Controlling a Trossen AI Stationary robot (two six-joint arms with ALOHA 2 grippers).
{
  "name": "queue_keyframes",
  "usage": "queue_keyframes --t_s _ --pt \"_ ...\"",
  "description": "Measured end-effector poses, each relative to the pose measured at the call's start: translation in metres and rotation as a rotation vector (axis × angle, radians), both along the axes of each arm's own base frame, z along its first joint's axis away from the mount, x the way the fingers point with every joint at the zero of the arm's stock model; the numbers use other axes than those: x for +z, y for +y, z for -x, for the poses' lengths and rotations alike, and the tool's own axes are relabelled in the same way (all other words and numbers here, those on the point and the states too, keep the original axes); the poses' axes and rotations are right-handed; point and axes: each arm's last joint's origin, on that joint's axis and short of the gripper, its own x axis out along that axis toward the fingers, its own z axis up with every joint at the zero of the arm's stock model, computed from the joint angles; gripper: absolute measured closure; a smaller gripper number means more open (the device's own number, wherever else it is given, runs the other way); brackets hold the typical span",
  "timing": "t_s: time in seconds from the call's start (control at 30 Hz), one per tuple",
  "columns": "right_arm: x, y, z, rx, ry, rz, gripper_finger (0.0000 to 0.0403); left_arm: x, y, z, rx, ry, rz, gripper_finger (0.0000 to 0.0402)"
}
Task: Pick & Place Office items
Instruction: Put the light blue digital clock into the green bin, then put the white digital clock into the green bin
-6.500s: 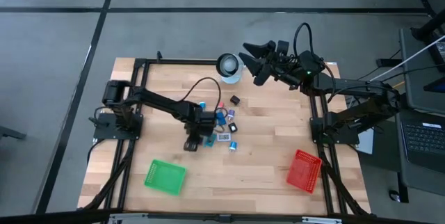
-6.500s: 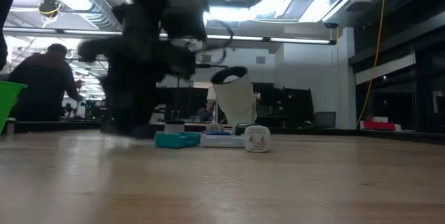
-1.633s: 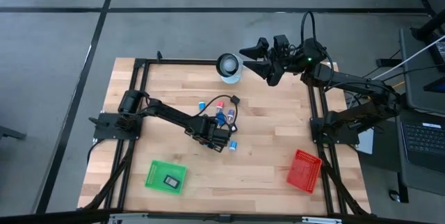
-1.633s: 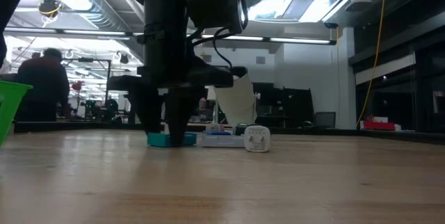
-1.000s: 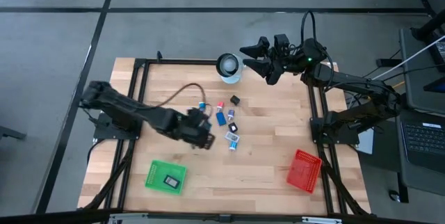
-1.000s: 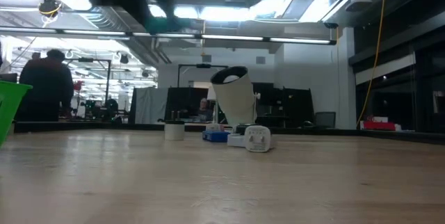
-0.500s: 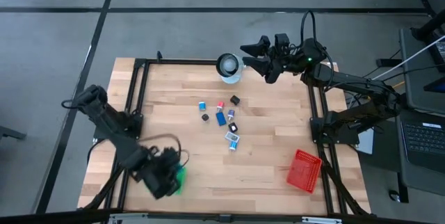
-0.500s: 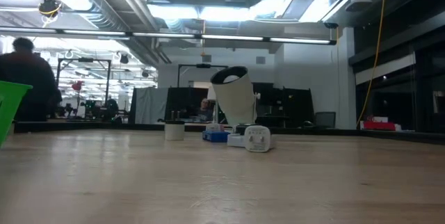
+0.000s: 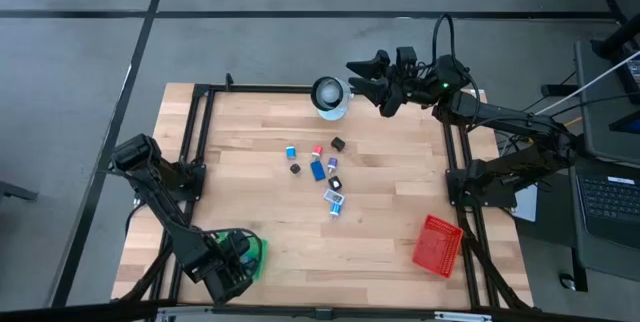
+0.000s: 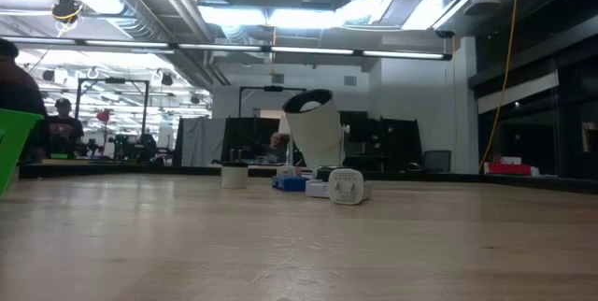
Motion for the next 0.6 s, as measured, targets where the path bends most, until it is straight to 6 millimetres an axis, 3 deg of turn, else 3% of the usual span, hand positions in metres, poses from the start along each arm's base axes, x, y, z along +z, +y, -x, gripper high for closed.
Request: queue_keyframes --t_s 0.37,0.47,0.6 --pt "0.000 0.000 0.000 0.000 0.000 0.002 0.0096 0.019 0.014 -0.001 -0.024 -0.056 -0.006 0.0148" --pt "0.000 0.000 0.000 -0.001 0.000 0.004 0.0096 0.031 0.034 -0.005 -0.057 -0.073 -0.058 0.0147" --pt "0.000 0.000 0.000 -0.006 0.000 0.002 0.0096 0.052 0.077 -0.019 -0.105 -0.122 -0.154 0.0146"
